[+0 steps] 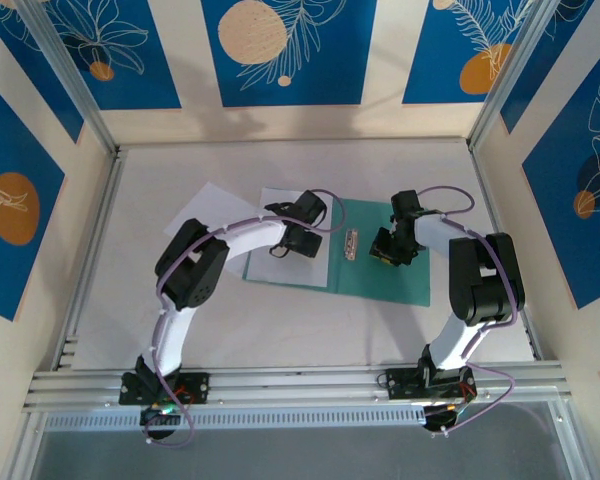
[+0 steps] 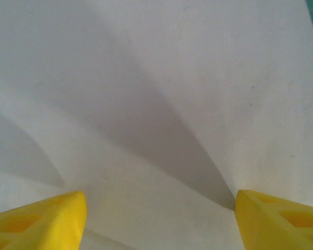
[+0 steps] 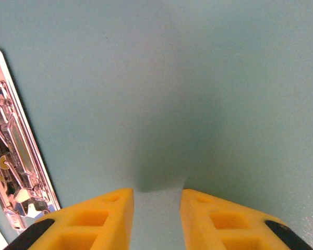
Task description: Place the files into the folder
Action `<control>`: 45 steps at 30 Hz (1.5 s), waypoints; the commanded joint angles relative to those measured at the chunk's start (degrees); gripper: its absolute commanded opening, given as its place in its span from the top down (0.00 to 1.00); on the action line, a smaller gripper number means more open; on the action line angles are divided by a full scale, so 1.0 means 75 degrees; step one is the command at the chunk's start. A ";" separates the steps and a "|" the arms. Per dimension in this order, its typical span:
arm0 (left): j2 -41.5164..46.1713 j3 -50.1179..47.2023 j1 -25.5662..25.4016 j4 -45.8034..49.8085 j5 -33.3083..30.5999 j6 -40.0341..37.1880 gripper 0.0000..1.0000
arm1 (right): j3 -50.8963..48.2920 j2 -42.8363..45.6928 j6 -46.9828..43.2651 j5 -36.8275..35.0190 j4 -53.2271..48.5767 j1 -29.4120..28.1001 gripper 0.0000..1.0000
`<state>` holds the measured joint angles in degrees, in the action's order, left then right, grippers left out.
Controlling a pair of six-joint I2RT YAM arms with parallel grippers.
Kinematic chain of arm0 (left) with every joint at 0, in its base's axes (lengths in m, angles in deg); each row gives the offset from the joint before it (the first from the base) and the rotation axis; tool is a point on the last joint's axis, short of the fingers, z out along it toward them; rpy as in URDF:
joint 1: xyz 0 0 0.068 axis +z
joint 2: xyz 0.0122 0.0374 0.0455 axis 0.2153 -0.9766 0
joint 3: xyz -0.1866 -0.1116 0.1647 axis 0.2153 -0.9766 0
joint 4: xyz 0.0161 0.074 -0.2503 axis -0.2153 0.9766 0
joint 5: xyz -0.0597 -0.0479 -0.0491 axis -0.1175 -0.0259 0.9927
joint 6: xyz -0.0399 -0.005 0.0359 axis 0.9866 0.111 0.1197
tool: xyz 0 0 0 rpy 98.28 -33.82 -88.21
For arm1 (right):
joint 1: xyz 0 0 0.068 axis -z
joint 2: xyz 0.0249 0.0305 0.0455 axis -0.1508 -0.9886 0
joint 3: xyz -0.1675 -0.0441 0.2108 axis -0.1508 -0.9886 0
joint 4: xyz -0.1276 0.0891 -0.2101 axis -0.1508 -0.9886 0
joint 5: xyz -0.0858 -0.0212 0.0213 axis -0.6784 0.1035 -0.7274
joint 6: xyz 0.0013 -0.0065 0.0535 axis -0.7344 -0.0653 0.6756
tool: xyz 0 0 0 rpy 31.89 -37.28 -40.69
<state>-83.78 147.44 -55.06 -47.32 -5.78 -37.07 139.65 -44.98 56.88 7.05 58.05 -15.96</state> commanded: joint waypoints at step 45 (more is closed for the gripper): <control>0.4190 -0.5661 0.2240 -0.1698 0.3136 0.1436 0.60 | 0.3761 -0.2399 0.0432 0.1532 -0.0142 -0.2586 0.66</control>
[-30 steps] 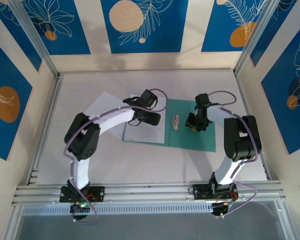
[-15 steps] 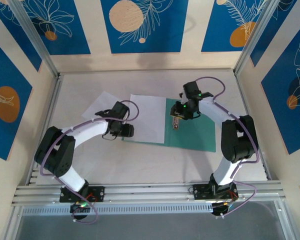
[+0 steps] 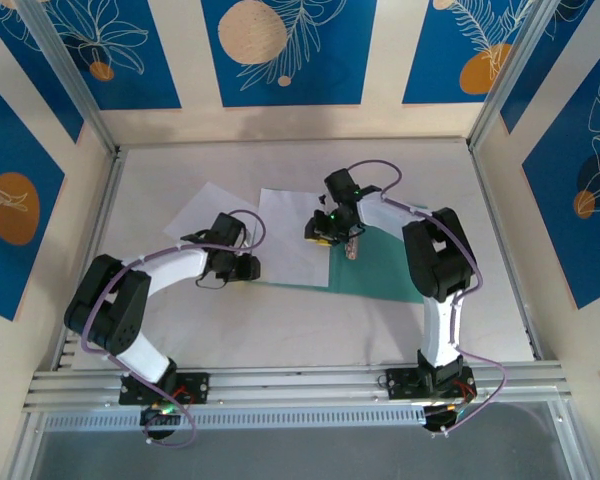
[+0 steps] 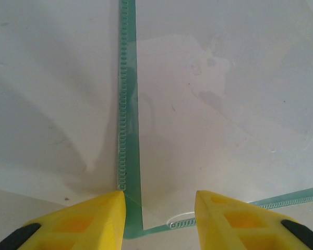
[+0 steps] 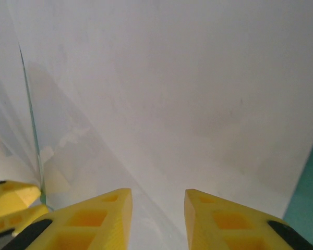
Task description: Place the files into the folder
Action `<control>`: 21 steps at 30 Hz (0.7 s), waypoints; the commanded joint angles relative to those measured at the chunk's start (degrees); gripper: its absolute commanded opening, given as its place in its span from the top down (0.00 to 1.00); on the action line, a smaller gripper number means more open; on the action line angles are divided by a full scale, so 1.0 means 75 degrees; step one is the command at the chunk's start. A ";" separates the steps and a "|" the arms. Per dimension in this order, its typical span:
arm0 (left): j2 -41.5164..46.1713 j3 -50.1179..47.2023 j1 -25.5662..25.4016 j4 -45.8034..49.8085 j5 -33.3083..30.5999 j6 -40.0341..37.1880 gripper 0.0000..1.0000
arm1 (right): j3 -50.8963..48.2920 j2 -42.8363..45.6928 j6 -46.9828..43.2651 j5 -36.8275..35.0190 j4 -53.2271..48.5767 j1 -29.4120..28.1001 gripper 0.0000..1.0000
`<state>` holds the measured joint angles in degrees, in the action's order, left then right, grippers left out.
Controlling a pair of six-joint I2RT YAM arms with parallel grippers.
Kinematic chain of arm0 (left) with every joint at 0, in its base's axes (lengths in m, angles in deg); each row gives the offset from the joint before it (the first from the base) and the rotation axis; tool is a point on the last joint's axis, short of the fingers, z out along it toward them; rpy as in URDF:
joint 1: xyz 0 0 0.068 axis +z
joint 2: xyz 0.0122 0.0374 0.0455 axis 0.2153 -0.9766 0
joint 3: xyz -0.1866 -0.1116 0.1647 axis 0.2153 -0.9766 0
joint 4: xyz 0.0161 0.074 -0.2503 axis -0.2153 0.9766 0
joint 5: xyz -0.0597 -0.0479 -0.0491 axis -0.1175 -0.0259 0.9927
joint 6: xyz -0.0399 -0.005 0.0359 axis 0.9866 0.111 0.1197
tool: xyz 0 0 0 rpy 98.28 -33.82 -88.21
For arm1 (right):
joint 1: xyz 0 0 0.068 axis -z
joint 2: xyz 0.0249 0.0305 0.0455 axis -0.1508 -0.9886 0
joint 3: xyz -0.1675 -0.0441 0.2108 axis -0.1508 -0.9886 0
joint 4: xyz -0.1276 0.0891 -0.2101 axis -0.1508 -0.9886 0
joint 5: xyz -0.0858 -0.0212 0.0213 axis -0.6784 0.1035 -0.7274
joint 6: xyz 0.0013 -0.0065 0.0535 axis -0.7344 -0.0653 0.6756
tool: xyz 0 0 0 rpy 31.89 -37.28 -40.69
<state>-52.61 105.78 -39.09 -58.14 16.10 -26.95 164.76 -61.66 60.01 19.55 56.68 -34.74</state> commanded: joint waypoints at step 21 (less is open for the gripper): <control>-0.0419 -0.0184 0.0145 -0.0601 0.0507 0.0285 0.61 | 0.0334 -0.0622 0.0258 -0.0117 -0.0217 -0.0087 0.66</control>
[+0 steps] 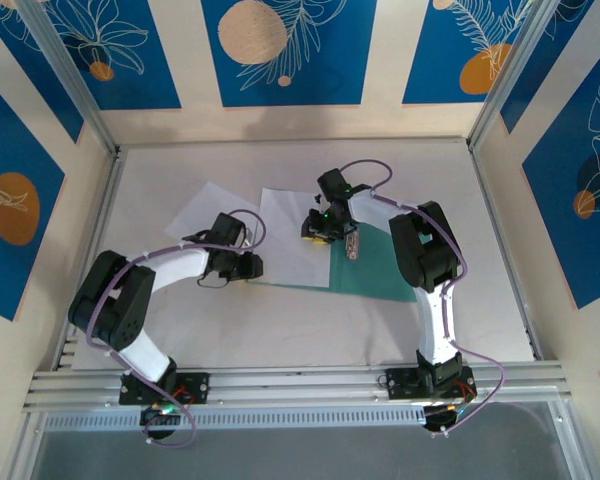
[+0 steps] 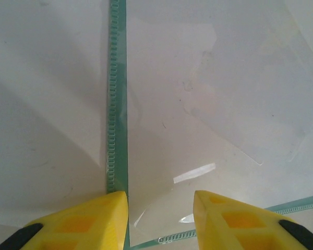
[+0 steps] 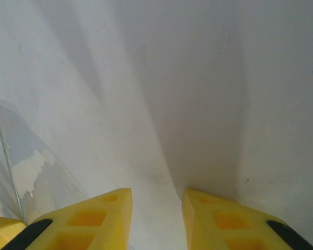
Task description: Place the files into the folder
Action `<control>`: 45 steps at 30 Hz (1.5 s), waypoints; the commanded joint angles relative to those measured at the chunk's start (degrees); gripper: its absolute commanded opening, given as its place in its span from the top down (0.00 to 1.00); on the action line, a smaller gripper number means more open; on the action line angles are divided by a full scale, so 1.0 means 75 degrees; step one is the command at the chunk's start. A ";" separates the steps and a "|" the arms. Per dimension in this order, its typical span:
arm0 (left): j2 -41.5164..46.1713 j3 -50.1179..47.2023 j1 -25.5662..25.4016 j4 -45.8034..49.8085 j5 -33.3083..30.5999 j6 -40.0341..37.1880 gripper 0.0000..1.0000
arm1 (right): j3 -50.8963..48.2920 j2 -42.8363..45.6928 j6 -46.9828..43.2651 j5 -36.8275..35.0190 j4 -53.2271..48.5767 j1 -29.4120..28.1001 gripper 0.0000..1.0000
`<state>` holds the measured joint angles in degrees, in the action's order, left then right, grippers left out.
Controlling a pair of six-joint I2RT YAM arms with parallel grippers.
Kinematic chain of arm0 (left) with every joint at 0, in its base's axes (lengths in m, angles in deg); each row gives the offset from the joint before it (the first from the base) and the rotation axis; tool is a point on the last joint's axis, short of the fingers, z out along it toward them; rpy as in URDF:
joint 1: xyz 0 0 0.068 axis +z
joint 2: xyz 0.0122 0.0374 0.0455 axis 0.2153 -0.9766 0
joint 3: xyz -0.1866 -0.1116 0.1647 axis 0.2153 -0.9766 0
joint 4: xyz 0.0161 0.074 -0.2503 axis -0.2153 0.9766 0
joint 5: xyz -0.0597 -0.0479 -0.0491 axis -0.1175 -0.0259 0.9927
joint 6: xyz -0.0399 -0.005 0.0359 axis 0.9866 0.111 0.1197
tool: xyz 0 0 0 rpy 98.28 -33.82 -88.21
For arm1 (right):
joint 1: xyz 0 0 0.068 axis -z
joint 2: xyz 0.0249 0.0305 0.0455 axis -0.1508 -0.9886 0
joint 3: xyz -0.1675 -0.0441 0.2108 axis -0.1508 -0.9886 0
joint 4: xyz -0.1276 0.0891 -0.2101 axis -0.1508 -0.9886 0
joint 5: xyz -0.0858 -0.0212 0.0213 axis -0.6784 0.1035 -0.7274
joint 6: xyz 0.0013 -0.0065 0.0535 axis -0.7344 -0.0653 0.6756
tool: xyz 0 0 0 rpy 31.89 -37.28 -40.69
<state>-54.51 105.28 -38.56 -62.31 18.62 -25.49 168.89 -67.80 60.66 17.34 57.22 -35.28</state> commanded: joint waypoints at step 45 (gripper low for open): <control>-0.1658 0.3774 -0.2175 0.1218 -0.1016 -0.0357 0.45 | -0.3618 0.3730 -0.0347 0.0346 -0.0280 0.2276 0.66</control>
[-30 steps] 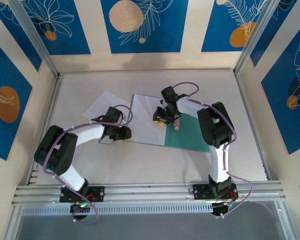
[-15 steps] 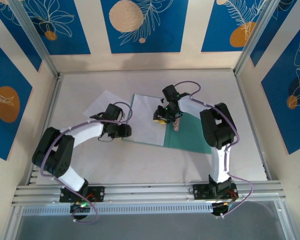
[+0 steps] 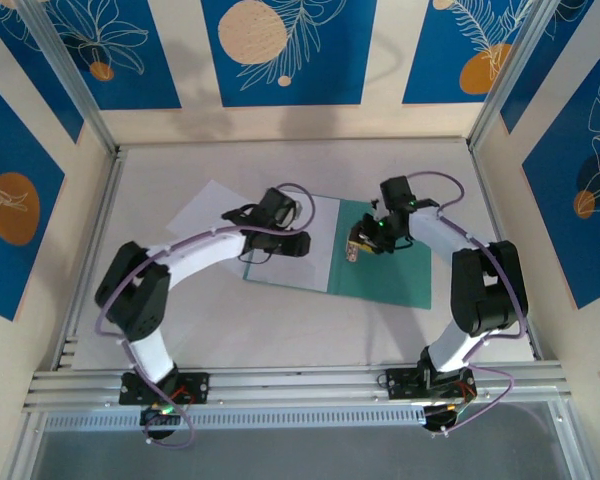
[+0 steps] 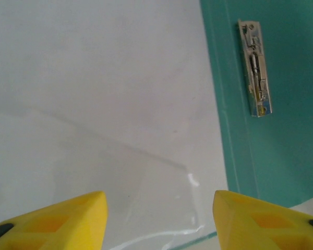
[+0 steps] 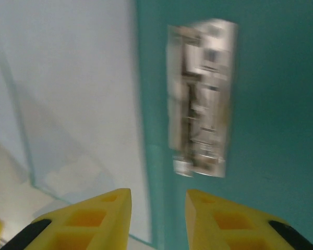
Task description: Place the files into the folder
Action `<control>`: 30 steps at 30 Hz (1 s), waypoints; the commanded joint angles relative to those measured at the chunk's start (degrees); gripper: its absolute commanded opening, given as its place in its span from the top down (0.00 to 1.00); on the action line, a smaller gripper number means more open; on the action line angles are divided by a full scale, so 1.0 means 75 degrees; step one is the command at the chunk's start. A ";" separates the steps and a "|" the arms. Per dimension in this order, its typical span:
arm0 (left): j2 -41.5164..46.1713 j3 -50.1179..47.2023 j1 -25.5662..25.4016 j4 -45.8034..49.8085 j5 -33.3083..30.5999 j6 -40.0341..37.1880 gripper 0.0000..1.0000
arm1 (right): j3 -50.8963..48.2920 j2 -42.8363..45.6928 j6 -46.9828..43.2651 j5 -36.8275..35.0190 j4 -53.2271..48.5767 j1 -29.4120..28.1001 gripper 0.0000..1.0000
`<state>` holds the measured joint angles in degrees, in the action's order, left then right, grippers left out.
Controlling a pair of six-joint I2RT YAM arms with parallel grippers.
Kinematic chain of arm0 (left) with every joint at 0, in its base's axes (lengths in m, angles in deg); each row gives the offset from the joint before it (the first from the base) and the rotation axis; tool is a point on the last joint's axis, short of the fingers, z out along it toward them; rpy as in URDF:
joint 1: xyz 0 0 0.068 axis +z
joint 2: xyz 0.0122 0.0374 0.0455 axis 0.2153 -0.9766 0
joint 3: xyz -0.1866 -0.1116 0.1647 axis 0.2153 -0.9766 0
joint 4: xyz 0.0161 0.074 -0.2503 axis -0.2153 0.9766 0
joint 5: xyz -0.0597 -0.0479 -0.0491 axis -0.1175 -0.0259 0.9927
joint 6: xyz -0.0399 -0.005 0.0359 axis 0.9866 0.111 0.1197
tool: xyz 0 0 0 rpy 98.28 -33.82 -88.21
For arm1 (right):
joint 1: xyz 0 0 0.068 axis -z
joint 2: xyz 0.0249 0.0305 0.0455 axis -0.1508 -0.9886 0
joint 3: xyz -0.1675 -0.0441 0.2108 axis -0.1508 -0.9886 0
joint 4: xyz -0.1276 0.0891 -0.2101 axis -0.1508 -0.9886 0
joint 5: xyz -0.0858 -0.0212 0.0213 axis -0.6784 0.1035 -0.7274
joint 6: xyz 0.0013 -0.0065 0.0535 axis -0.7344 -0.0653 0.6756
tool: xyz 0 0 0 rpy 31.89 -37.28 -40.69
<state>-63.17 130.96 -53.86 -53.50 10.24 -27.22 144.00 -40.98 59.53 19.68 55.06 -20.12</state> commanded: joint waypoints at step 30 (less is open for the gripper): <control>-0.2549 0.1328 -0.0126 -0.0047 0.0216 -0.0425 0.50 | -0.0879 -0.0595 -0.0835 -0.0245 -0.0060 0.1117 0.66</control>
<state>-81.13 141.78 -55.68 -54.68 11.88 -28.77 136.74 -44.04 54.96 19.55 57.18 -12.42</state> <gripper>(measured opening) 0.504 0.338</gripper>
